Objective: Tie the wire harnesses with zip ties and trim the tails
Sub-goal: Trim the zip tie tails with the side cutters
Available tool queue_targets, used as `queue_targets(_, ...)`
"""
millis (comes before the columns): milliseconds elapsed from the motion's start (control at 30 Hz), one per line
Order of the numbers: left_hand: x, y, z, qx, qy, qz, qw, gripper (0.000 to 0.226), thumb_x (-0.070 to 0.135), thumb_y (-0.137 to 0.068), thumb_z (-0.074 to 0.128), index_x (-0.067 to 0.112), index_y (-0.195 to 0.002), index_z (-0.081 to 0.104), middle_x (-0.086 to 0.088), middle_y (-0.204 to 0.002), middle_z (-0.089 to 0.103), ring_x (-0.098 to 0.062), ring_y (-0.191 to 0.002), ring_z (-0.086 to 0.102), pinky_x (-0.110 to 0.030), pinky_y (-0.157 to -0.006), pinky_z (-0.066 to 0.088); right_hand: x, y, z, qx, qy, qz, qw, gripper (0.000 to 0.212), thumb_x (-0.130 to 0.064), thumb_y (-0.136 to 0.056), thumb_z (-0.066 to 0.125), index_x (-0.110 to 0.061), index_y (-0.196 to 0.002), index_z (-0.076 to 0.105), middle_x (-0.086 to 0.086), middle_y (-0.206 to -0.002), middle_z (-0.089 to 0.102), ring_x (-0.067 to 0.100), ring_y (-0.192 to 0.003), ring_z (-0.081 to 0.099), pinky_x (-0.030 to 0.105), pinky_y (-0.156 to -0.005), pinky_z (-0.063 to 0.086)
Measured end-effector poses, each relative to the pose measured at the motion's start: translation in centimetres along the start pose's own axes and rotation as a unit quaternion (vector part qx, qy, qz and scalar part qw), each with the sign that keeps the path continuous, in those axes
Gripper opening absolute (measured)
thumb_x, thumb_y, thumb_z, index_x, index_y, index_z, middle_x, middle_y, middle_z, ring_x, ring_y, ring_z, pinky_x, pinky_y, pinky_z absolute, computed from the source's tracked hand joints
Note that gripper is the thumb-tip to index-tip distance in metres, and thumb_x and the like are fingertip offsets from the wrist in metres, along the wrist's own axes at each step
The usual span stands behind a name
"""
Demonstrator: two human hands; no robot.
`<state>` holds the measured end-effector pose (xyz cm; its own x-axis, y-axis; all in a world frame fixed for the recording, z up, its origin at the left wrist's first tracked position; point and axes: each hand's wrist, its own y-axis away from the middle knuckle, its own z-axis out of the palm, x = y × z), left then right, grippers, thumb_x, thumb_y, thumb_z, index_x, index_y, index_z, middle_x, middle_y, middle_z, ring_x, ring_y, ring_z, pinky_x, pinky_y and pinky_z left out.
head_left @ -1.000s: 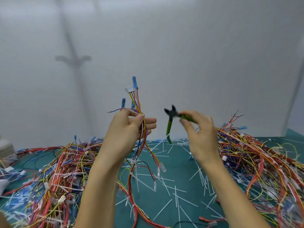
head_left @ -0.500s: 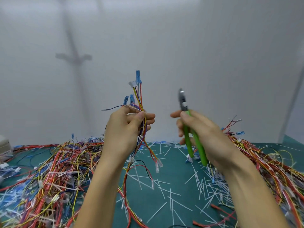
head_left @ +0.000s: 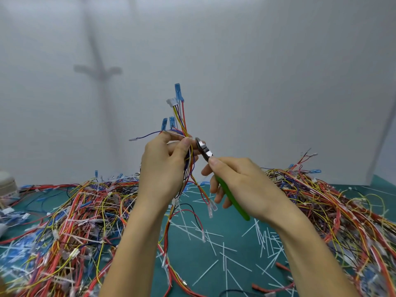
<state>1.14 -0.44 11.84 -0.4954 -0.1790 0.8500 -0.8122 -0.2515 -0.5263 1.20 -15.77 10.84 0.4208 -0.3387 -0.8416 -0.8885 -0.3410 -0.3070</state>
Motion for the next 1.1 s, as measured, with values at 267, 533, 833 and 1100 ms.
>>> queue_targets(267, 0.4, 0.3, 0.2, -0.014, -0.021, 0.007, 1.000, 0.011, 0.015, -0.100, 0.053, 0.012, -0.096, 0.062, 0.003, -0.088, 0.078, -0.013, -0.083, 0.075, -0.043, -0.086, 0.058, -0.2, 0.0, 0.4, 0.011, -0.002, 0.001, 1.000, 0.038, -0.043, -0.102, 0.041, -0.018, -0.092, 0.068, -0.002, -0.070, 0.063, 0.017, -0.062, 0.066, 0.044, -0.068, 0.056)
queue_targets(533, 0.8, 0.5, 0.5, -0.007, -0.019, -0.001, 1.000, 0.011, 0.016, -0.099, 0.054, 0.008, -0.098, 0.062, 0.001, -0.088, 0.078, -0.015, -0.082, 0.075, -0.047, -0.087, 0.057, -0.3, 0.1, 0.8, 0.043, -0.007, -0.009, 0.999, 0.039, -0.041, -0.102, 0.044, -0.016, -0.085, 0.069, -0.002, -0.062, 0.058, 0.018, -0.053, 0.060, 0.038, -0.054, 0.052)
queue_targets(833, 0.7, 0.6, 0.8, 0.001, -0.014, 0.006, 1.000, 0.010, 0.015, -0.100, 0.053, 0.013, -0.094, 0.061, 0.001, -0.089, 0.078, -0.017, -0.087, 0.074, -0.049, -0.090, 0.055, -0.6, 0.2, 1.1, 0.076, 0.055, -0.035, 0.995, 0.045, -0.044, -0.102, 0.042, -0.014, -0.082, 0.068, 0.003, -0.062, 0.059, 0.030, -0.069, 0.061, 0.052, -0.071, 0.054)
queue_targets(1100, 0.6, 0.6, 0.9, -0.001, -0.009, 0.016, 1.000, 0.012, 0.014, -0.100, 0.052, 0.012, -0.094, 0.061, 0.001, -0.088, 0.078, -0.015, -0.087, 0.074, -0.047, -0.088, 0.056, -0.6, 0.2, 1.6, 0.087, 0.049, -0.037, 0.994, 0.046, -0.041, -0.103, 0.041, -0.010, -0.079, 0.065, -0.004, -0.057, 0.056, 0.027, -0.061, 0.056, 0.052, -0.068, 0.054)
